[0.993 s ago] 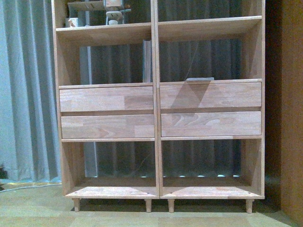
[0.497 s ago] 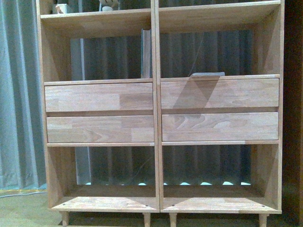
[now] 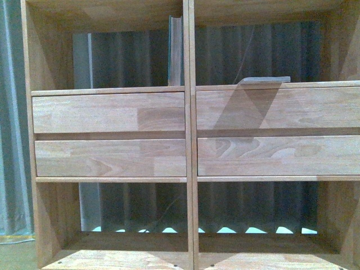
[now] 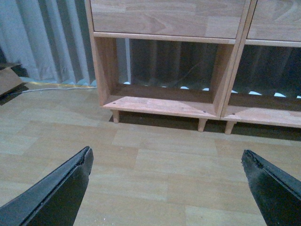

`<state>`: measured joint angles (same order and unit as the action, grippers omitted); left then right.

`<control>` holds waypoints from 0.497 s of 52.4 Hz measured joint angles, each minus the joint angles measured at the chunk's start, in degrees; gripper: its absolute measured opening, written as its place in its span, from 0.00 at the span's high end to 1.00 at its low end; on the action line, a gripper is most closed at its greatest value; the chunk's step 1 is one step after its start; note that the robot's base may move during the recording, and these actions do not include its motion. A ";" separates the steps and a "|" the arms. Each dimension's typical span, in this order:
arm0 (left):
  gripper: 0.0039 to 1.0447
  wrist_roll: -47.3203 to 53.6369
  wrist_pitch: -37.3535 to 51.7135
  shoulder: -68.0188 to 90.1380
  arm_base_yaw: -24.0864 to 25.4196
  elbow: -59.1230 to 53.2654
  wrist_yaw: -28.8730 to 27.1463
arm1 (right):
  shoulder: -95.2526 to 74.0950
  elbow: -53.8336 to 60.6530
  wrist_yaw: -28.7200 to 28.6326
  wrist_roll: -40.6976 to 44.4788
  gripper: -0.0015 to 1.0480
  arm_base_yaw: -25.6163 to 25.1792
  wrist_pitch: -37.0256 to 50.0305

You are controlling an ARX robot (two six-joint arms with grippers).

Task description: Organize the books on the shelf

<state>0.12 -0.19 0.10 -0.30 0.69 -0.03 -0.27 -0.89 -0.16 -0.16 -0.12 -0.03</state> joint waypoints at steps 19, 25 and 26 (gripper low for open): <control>0.06 0.00 0.00 0.00 0.00 0.00 0.00 | 0.00 0.00 0.00 0.00 0.07 0.00 0.00; 0.06 0.00 0.00 0.00 0.00 0.00 0.00 | 0.00 0.00 0.00 0.00 0.07 0.00 0.00; 0.06 0.00 0.00 0.00 0.00 0.00 0.02 | 0.00 0.00 0.00 0.00 0.07 0.00 0.00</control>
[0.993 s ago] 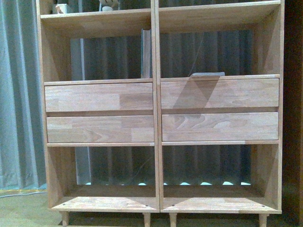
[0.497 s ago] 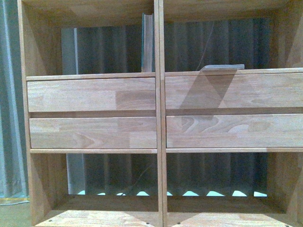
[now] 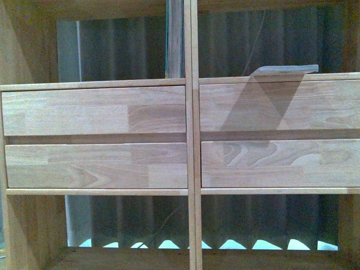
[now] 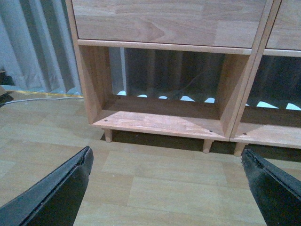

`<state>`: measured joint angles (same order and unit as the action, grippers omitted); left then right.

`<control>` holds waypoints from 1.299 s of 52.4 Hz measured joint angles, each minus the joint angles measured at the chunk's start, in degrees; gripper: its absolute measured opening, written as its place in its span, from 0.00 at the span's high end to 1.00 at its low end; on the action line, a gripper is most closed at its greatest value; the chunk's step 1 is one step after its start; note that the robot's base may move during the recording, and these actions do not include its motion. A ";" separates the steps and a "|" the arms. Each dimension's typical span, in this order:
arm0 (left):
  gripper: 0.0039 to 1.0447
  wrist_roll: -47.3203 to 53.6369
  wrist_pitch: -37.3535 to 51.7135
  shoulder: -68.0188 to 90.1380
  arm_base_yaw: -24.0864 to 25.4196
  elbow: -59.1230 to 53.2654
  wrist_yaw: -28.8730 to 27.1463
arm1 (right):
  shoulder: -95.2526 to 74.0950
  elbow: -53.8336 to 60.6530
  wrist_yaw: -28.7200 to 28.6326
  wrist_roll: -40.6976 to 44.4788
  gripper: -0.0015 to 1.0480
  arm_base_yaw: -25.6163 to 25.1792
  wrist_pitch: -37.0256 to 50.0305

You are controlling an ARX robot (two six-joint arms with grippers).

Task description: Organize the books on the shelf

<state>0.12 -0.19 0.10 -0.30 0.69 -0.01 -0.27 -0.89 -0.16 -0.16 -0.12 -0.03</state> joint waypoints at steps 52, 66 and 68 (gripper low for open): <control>0.06 0.00 0.00 0.00 0.00 0.00 0.00 | 0.00 0.00 0.00 0.00 0.07 0.00 0.00; 0.06 0.00 0.00 0.00 0.00 0.00 -0.02 | 0.00 0.00 0.00 0.00 0.07 0.02 0.00; 0.06 0.02 0.00 0.00 0.00 0.00 -0.02 | 0.00 0.00 0.00 0.00 0.07 0.02 0.00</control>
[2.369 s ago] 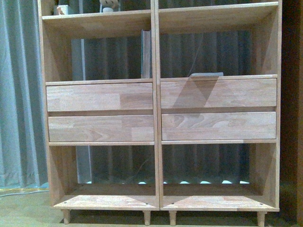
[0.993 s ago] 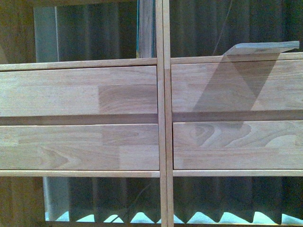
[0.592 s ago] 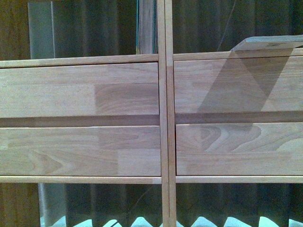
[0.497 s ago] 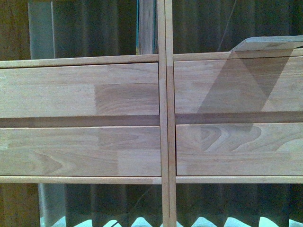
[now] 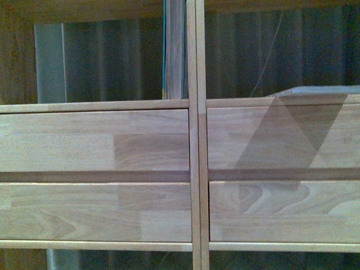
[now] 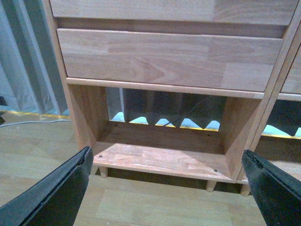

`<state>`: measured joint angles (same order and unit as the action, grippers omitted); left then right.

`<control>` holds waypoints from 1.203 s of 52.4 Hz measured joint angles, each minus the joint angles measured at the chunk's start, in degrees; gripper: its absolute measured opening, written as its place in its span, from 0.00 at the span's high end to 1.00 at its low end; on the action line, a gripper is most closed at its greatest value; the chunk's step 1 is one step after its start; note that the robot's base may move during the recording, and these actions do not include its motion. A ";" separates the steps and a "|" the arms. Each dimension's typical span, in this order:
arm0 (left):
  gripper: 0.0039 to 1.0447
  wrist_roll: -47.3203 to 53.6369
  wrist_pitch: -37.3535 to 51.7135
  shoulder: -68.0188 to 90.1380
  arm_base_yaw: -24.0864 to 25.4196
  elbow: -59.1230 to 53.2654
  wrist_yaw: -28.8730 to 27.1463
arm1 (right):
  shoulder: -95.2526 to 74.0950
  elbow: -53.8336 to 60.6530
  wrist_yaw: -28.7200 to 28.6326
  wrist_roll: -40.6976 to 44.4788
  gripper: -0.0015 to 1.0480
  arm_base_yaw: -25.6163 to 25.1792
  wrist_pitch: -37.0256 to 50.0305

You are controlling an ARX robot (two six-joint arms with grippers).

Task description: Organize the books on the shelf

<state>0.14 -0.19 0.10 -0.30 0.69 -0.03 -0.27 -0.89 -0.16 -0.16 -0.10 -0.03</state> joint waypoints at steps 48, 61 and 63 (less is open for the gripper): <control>0.06 -0.02 0.00 0.00 0.00 0.00 0.00 | -12.17 -4.68 -20.83 -15.10 0.07 -9.07 8.68; 0.06 -0.02 0.00 0.00 0.00 0.00 0.02 | -42.07 -23.78 -14.12 -23.47 0.07 -1.84 25.88; 0.06 -0.02 0.00 0.00 0.00 0.00 0.00 | -47.15 -26.99 -13.42 -25.05 0.07 -0.81 27.41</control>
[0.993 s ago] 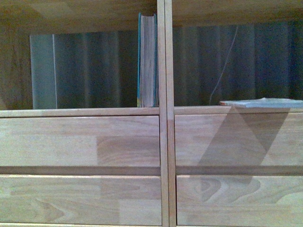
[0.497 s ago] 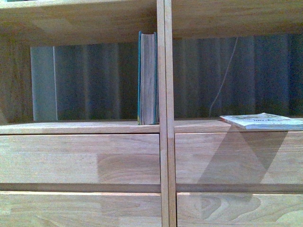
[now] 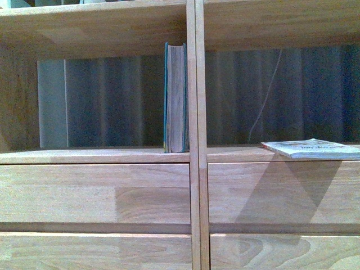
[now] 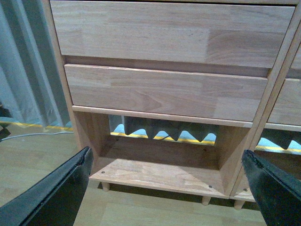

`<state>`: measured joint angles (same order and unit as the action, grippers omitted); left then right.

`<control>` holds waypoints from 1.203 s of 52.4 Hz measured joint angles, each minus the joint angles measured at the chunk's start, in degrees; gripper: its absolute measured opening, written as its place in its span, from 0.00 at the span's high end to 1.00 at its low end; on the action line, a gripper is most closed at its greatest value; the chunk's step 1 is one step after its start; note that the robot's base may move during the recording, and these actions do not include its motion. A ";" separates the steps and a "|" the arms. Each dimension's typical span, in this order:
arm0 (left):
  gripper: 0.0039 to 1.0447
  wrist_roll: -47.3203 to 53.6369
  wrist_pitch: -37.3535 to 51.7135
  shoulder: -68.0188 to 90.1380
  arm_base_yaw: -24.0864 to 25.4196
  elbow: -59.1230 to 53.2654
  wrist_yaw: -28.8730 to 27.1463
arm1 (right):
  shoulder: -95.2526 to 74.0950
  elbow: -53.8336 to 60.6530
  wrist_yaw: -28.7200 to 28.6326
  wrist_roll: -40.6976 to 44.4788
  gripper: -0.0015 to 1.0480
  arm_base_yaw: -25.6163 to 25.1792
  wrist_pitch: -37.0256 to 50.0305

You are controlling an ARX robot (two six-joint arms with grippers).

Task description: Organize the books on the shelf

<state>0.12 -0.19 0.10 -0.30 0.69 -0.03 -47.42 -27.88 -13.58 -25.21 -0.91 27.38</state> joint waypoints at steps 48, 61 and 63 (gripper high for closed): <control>0.06 0.00 0.00 0.00 0.00 0.00 0.00 | -58.16 -46.95 12.90 -40.50 0.07 -4.31 0.57; 0.06 0.00 0.00 0.00 0.00 0.00 0.00 | -59.80 -48.81 13.14 -44.74 0.12 -3.34 0.37; 0.06 0.00 0.00 0.00 0.00 0.00 0.02 | -59.80 -49.05 13.44 -45.24 0.17 -2.93 0.24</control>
<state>0.12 -0.19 0.10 -0.30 0.69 -0.01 -107.22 -76.93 -0.14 -70.46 -3.84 27.62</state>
